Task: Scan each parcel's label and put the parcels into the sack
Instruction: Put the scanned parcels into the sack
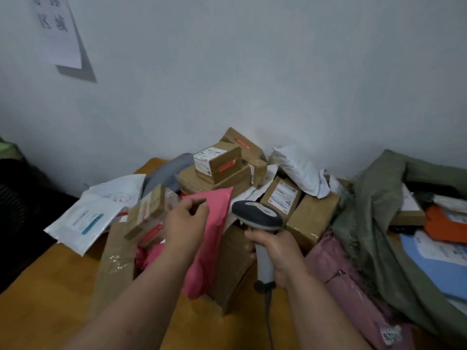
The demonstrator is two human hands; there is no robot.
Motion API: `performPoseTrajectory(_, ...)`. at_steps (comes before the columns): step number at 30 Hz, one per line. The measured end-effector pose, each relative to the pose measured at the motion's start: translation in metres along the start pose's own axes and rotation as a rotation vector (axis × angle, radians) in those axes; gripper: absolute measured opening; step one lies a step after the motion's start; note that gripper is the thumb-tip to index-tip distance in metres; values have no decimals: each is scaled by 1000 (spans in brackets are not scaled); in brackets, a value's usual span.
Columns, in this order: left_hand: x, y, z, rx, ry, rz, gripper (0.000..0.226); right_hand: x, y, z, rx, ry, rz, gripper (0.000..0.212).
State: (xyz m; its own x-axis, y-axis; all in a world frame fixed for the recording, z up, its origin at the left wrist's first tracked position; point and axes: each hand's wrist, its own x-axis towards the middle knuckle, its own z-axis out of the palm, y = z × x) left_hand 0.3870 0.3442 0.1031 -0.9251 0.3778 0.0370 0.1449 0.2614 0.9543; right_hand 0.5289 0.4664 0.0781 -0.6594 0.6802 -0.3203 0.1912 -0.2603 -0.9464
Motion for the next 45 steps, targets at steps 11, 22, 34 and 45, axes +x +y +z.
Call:
performPoseTrajectory(11,14,-52,-73,43,172,-263,61,8,-6,73,-14,-151,43,21)
performPoseTrajectory(22,105,-101,-111,424,-84,-234,133,35,-21,148,71,-133,71,7)
performPoseTrajectory(34,172,-124,-110,721,-597,25,127,46,-3,179,51,86,119,14)
performPoseTrajectory(45,154,-96,-115,810,-482,9,131,21,2,167,76,147,91,20)
